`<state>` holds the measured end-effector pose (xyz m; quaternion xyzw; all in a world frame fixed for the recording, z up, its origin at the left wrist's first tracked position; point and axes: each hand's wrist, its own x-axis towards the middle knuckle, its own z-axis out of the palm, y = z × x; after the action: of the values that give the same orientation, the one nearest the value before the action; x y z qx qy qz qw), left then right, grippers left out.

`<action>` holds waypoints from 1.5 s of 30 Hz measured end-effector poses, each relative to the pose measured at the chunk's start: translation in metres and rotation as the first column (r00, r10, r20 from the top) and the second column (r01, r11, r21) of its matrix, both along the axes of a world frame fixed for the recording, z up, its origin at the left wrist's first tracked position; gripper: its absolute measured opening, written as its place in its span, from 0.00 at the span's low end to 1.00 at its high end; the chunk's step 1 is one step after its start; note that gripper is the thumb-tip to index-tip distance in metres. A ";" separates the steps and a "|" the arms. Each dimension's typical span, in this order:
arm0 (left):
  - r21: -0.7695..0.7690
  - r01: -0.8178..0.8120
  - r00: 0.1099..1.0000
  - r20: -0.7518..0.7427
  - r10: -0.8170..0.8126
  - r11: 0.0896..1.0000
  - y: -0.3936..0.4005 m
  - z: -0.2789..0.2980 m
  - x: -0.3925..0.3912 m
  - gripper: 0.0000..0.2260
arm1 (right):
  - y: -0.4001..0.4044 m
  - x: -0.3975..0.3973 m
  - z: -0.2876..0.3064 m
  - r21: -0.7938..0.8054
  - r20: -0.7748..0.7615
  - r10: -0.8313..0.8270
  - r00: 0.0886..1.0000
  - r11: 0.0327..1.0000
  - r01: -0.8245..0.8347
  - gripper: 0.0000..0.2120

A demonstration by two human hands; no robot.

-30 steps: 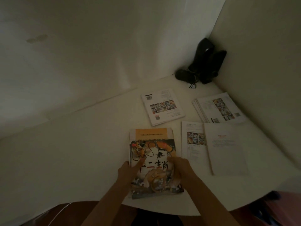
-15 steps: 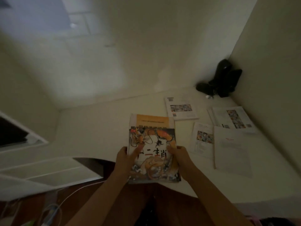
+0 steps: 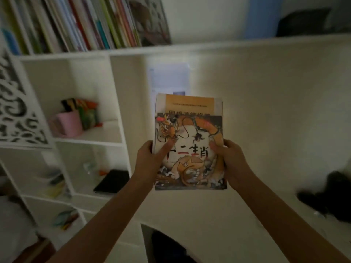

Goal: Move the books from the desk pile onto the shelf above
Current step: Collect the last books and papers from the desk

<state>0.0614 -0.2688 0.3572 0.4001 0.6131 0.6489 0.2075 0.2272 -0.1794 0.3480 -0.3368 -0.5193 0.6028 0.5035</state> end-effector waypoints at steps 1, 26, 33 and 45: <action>0.030 -0.008 1.000 0.002 0.008 1.000 -0.002 0.016 -0.008 0.12 | -0.001 -0.009 0.016 0.031 -0.032 0.019 0.999 0.999 -0.018 0.12; 0.485 -0.029 0.990 -0.103 0.091 0.874 0.173 0.275 -0.145 0.12 | 0.192 -0.182 0.335 0.455 0.209 0.094 0.973 0.872 -0.182 0.17; 0.567 -0.458 0.786 -0.100 0.609 0.684 0.239 0.263 -0.142 0.14 | 0.198 -0.219 0.322 0.590 0.583 -0.106 0.805 0.736 -0.331 0.04; 0.341 -0.213 0.192 -0.904 0.382 0.915 0.199 0.256 -0.231 0.31 | 0.205 -0.233 0.305 0.626 0.568 0.047 0.821 0.624 -0.469 0.33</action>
<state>-0.1692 -0.0700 0.6134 0.5963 0.6293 0.3393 -0.3651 -0.0058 0.0253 0.6531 -0.1641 -0.8743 0.2968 0.3473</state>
